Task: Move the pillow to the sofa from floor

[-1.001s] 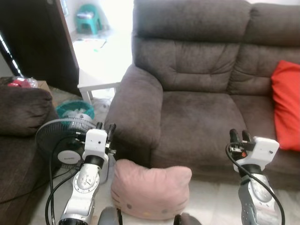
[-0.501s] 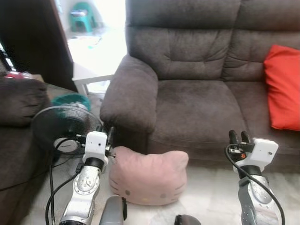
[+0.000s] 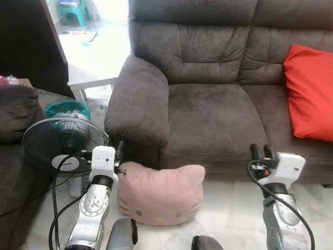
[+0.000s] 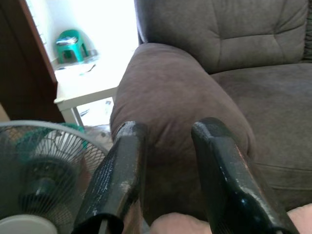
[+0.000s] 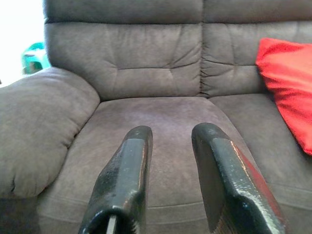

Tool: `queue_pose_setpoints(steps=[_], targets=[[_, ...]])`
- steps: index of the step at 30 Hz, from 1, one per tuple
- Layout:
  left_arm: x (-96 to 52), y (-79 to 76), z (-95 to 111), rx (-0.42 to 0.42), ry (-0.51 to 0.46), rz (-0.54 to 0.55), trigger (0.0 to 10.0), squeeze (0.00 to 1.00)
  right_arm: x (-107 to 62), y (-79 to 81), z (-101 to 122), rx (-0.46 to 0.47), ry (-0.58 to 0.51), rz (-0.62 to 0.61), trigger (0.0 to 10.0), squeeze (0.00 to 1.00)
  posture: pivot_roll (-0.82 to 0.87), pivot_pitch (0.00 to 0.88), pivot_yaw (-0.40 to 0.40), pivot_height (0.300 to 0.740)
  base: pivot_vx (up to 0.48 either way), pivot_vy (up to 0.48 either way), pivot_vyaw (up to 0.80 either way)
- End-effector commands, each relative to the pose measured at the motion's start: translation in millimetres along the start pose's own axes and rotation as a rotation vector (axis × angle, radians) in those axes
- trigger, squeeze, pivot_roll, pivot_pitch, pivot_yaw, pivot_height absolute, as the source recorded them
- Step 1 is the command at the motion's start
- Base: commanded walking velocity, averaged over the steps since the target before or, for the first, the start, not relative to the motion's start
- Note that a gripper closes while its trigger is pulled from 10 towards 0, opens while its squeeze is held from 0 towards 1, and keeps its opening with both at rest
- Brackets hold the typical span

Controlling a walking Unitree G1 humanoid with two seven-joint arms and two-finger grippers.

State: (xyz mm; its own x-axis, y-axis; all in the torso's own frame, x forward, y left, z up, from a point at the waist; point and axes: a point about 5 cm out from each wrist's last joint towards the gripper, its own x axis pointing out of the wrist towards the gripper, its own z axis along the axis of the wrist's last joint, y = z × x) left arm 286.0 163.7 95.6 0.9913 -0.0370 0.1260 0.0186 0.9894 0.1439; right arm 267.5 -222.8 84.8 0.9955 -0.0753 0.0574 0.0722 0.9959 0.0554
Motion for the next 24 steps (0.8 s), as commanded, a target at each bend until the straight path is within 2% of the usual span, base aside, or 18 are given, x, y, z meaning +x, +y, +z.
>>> queue_pose_setpoints(steps=[1, 3, 6, 24], targets=[[0.1, 2.2, -1.5, 0.0, 0.015, 0.013, 10.0, 0.0, 0.8, 0.9, 3.8, -0.017, -0.018, 0.009, 10.0, 0.0, 0.02, 0.047, -0.035, 0.62, 0.0, 0.0, 0.8], [0.7, 1.6, -0.8, 0.0, 0.012, 0.012, 10.0, 0.0, 0.7, 1.1, 3.6, -0.009, -0.018, 0.007, 10.0, 0.0, 0.02, 0.047, -0.035, 0.62, 0.124, 0.0, 0.8], [1.2, 0.7, -0.1, -0.001, 0.01, 0.009, 10.0, 0.0, 0.4, 0.2, 3.7, 0.025, -0.02, -0.003, 10.0, 0.0, 0.02, 0.047, -0.035, 0.62, 0.269, 0.0, 0.0], [1.9, -0.4, 1.1, 0.007, 0.002, -0.003, 10.0, 0.0, 0.8, 2.1, 3.4, 0.019, -0.015, 0.014, 10.0, 0.0, 0.02, 0.046, -0.035, 0.62, 0.367, 0.0, 0.0]])
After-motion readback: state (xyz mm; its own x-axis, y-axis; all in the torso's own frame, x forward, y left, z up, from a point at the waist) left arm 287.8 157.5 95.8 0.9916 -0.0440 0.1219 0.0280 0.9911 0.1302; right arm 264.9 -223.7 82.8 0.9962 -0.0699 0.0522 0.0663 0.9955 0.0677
